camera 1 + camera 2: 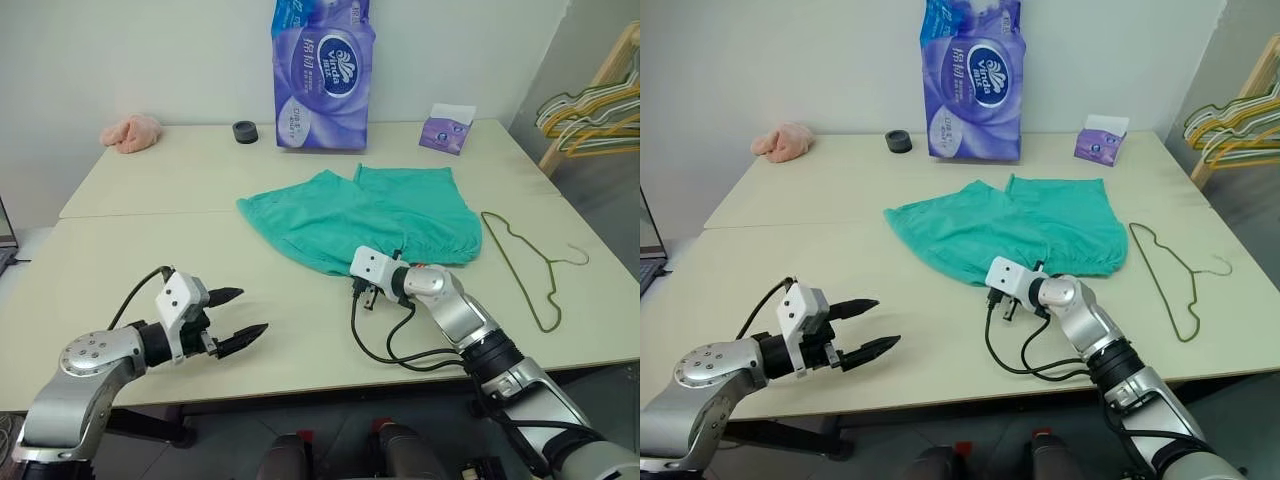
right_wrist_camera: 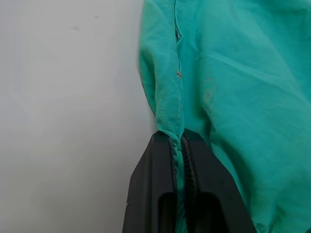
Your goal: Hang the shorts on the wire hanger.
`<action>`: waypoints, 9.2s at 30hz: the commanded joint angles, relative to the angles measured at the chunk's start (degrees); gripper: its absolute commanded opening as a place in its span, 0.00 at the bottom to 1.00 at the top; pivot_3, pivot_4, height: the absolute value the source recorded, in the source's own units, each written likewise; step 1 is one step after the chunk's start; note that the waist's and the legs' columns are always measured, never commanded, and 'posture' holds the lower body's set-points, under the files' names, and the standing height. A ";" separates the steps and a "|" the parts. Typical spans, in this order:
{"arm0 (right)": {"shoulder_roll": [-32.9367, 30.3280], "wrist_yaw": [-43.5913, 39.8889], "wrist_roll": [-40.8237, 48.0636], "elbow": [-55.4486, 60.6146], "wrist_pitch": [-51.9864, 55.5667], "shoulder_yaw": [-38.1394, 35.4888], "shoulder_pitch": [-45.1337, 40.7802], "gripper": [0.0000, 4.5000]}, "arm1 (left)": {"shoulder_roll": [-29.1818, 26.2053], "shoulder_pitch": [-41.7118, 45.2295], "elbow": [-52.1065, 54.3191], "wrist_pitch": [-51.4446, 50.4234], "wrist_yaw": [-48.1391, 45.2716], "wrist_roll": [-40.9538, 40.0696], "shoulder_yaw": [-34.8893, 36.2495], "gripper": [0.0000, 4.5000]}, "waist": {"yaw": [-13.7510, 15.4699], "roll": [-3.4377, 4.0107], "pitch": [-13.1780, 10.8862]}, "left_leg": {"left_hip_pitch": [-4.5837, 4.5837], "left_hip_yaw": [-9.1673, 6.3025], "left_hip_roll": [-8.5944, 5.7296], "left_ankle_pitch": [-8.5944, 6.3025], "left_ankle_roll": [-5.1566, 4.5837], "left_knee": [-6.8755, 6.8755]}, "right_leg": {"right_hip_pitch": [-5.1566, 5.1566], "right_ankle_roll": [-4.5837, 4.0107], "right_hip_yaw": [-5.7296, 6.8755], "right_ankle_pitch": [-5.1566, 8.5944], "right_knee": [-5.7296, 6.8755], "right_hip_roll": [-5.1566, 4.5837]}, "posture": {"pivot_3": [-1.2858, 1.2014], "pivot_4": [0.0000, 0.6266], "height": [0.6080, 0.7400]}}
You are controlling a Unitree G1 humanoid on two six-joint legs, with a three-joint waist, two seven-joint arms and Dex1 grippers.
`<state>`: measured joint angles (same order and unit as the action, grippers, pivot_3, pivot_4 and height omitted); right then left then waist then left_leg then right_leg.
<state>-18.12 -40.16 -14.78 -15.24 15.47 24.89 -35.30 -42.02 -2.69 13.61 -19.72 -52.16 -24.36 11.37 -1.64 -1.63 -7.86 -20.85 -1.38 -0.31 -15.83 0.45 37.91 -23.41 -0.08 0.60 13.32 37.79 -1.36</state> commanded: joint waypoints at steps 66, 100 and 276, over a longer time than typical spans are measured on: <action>-39.33 -45.12 18.40 2.85 -10.17 -7.74 -13.19 0.00 | -19.38 24.10 5.58 -12.85 -28.18 -11.19 -17.92 0.01 | -3.40 0.34 -1.69 | -0.03 0.22 0.10 -0.25 -0.07 0.05 | -0.13 0.38 -0.01 0.25 -0.06 0.22 | 0.47 0.18 1.00; -10.85 2.20 2.24 -33.95 -67.11 -2.97 -23.06 0.00 | -26.30 19.50 -16.33 11.43 -10.23 17.90 -14.85 0.01 | -4.81 0.02 -0.81 | -0.50 1.56 0.08 -0.20 -0.10 0.24 | -1.39 0.35 -1.53 -0.11 1.17 -0.03 | 0.50 0.13 1.00; -31.14 -18.25 33.06 35.82 19.94 -20.17 3.46 1.00 | -12.53 30.33 -11.51 -0.63 -22.17 9.87 -16.81 0.00 | -3.69 -0.11 -0.65 | -0.14 1.53 0.07 -0.85 -0.64 0.81 | -0.41 1.08 -1.52 0.08 0.12 0.08 | 0.45 0.17 1.00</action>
<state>-49.86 -58.92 16.74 18.58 32.63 4.68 -30.27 -53.67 26.96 0.82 -22.14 -73.52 -14.99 -5.69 -5.33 -1.74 -8.52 -20.98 0.14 -0.24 -16.68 -0.19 38.72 -23.81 1.02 -0.92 13.41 37.92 -1.29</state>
